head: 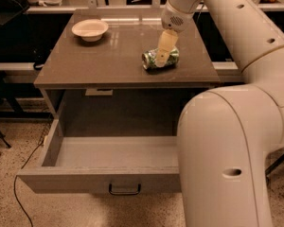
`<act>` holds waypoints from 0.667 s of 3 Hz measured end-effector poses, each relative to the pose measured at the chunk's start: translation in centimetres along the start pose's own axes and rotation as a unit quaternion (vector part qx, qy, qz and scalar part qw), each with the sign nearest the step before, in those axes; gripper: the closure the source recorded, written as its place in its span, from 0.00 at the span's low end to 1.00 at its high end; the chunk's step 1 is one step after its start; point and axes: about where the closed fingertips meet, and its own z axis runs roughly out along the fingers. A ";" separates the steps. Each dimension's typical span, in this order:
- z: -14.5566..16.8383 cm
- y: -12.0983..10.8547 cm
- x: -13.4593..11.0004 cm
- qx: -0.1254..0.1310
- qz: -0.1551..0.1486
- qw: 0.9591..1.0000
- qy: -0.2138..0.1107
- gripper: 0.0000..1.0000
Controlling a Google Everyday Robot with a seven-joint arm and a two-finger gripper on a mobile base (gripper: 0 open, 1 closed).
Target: Place green can into top drawer
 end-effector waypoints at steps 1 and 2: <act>1.9 -0.1 -0.6 -0.017 0.008 1.000 -0.007 0.00; 3.6 -0.2 -0.1 -0.032 0.024 0.999 -0.011 0.19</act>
Offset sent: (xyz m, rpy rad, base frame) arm 0.0024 0.0037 -0.0460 0.0378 0.1520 -0.0365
